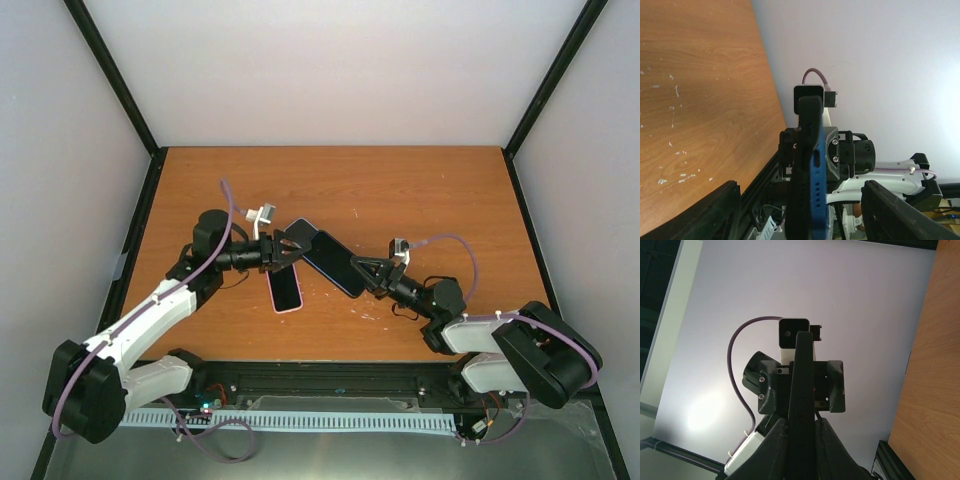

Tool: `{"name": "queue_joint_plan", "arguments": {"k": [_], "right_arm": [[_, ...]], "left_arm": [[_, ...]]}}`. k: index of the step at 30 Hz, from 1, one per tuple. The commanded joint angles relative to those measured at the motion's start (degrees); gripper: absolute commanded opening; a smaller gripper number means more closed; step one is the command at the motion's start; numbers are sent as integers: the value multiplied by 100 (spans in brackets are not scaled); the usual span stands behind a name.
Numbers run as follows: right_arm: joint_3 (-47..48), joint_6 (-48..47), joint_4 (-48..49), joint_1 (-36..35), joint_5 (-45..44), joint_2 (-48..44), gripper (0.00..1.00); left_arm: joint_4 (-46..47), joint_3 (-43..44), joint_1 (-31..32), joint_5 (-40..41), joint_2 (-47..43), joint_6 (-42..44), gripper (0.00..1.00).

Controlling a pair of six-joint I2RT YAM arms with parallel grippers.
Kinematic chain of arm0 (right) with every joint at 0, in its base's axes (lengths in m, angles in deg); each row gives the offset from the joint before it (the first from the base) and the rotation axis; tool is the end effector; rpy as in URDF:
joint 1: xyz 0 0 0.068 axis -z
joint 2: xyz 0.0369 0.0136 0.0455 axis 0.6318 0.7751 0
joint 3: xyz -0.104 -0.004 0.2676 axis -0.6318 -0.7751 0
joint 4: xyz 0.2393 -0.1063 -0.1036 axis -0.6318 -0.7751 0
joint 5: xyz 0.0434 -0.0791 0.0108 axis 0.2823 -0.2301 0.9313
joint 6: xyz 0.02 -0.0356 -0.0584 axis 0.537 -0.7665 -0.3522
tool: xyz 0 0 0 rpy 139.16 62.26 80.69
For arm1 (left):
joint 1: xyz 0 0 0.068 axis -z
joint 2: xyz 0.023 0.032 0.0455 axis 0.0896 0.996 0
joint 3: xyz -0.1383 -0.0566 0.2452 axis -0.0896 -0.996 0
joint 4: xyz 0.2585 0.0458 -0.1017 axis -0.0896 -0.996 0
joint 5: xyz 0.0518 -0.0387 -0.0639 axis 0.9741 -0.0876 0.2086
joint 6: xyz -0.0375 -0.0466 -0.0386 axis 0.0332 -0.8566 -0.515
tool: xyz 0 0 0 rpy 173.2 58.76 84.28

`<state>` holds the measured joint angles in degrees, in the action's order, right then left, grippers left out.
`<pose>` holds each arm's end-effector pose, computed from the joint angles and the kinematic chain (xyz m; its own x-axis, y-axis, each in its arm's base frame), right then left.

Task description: Put the phone into the phone case

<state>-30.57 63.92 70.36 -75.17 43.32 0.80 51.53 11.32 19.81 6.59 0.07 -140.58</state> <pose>0.1673 0.1560 0.2001 -0.8784 0.4474 -0.1682 -0.2668 -0.1670 0.9492 0.2186 -0.1523 0.2797 -0.9422 -0.1577 -0.2956 0.2592 0.2159 -0.9414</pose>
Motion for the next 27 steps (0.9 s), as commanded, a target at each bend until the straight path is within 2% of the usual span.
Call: {"name": "queue_joint_plan", "arguments": {"k": [1, 4, 9, 12, 16, 21, 27], "right_arm": [[109, 50, 564, 30, -131, -24, 11], [109, 48, 544, 31, -124, -3, 11], [91, 7, 448, 35, -75, 31, 13], [22, -30, 385, 30, -54, 49, 17], [-64, -81, 316, 30, 18, 70, 22], [-72, -260, 88, 30, 210, 43, 30], [-53, -837, -616, 39, 597, -327, 46]], "left_arm": [[137, -100, -30, -195, -7, -145, 65], [146, -125, -29, -196, 22, -145, 51], [-5, 3, -26, -77, 130, 59, 16], [-230, 105, -26, -14, 264, 295, 7], [-420, 243, -25, 57, 366, 532, 1], [-565, 425, -26, 61, 480, 890, 0], [-881, 989, -30, -620, 570, 1754, 0]]}}
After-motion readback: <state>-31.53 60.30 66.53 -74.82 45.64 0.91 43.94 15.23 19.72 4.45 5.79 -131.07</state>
